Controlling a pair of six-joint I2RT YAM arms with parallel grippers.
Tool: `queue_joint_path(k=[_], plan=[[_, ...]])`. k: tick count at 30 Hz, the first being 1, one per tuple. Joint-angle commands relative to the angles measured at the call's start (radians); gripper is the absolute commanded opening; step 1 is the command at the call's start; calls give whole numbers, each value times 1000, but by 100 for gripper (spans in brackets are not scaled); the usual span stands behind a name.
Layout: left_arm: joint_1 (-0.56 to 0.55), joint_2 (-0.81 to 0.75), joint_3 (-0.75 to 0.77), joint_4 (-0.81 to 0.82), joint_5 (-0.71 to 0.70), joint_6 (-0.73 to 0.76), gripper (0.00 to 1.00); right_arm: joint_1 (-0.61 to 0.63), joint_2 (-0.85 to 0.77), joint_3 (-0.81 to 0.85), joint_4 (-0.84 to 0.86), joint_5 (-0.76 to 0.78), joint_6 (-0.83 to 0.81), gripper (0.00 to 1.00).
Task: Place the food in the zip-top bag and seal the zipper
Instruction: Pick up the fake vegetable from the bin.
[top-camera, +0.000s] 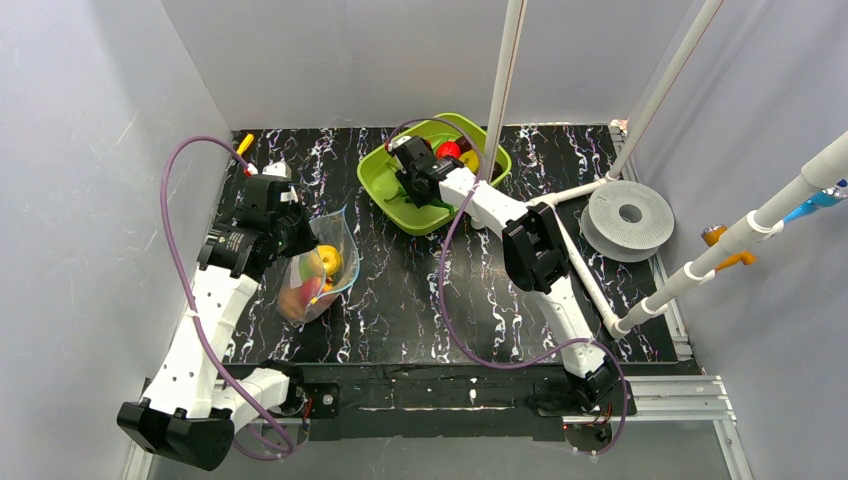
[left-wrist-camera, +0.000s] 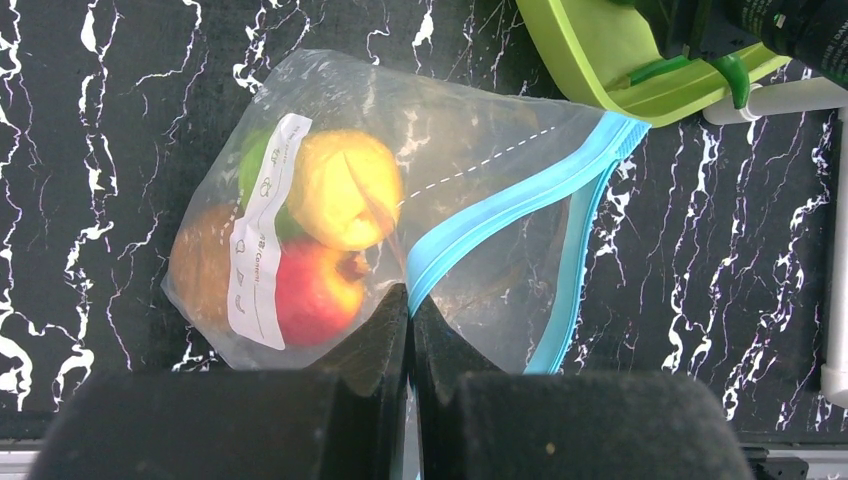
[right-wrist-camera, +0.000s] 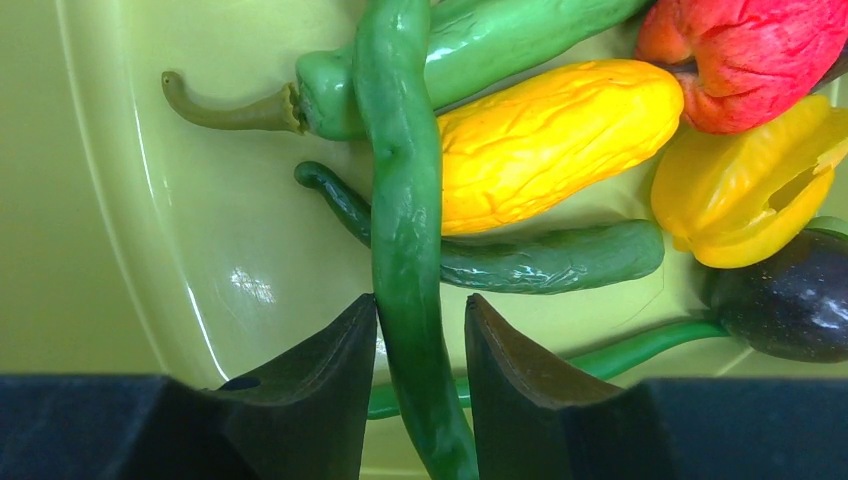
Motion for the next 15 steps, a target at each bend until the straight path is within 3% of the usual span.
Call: queue_joint_path(k=[1, 6, 15], plan=[[5, -21, -3, -6, 10, -3, 0, -5, 16, 7, 32, -19, -18, 44], [4, -22, -11, -6, 7, -3, 0, 1, -5, 30, 20, -18, -18, 28], [4, -24, -16, -2, 5, -6, 0, 20, -128, 54, -44, 18, 20, 11]])
